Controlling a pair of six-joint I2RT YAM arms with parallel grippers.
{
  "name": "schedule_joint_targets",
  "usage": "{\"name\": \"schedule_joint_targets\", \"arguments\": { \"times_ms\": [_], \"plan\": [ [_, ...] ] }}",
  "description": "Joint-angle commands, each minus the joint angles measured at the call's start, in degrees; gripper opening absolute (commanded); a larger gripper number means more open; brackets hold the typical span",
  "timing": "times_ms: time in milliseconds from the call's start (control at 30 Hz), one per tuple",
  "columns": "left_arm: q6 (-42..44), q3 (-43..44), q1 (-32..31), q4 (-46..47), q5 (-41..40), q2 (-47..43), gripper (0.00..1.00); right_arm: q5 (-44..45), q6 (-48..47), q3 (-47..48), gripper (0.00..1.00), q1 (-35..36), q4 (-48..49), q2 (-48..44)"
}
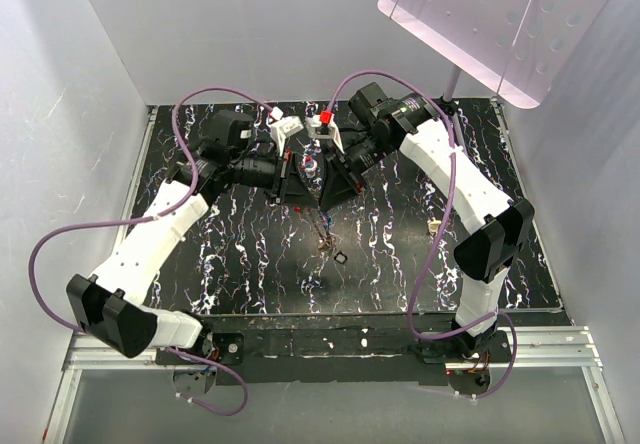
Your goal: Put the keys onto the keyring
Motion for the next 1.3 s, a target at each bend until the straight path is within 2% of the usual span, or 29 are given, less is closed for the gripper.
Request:
{"name": "schedule_joint_targets", "arguments": {
  "times_ms": [0,67,167,267,333,400,567,600,833,1100,1267],
  "plan": [
    [-2.2,-6.2,0.3,12.9,-1.6,-8.6,0.00,-4.5,-0.2,1.2,0.39,-0.4,-13.2,-2.3],
    [-5.3,-12.1,0.7,22.4,-2.1,-13.8,0.00,-6.1,-0.7,2.8,0.46,-1.9,-13.9,-3.0],
    [-9.9,-22.3,0.9,39.3,-4.9,-22.9,0.00,-7.8,-1.0,5.0,0.48,-4.3,-14.0,-4.1],
    [-18.3,-36.8,0.9,64.5,-10.0,-30.6,0.00,-10.8,-1.6,7.1,0.49,-5.8,-13.7,-5.1],
    [-22.8,-46.2,0.9,81.9,-17.1,-34.2,0.00,-12.9,-0.7,7.1,0.49,-6.1,-11.3,-5.8],
    [-24.8,-52.4,0.9,94.7,-23.9,-34.8,0.00,-15.0,4.2,4.5,0.49,-6.1,-3.9,-7.4],
    [-29.1,-57.8,0.7,114.2,-33.1,-29.3,0.00,-15.1,25.4,-7.6,0.48,-5.5,24.9,-13.4],
    [-30.2,-58.0,0.7,116.6,-34.0,-27.7,0.00,-14.0,29.1,-8.7,0.48,-5.4,29.9,-14.0],
    [-38.2,-58.0,0.0,129.2,-37.9,-18.9,0.00,-9.1,39.5,-8.9,0.47,-4.4,39.8,-11.4],
    [-41.2,-56.0,-0.3,131.1,-36.6,-16.0,0.00,-6.5,47.6,-5.2,0.47,-4.3,46.1,-7.1],
    [-42.7,-55.1,-0.4,132.0,-36.2,-15.6,0.00,-6.2,48.9,-7.2,0.47,-4.4,47.5,-7.5]
  ]
}}
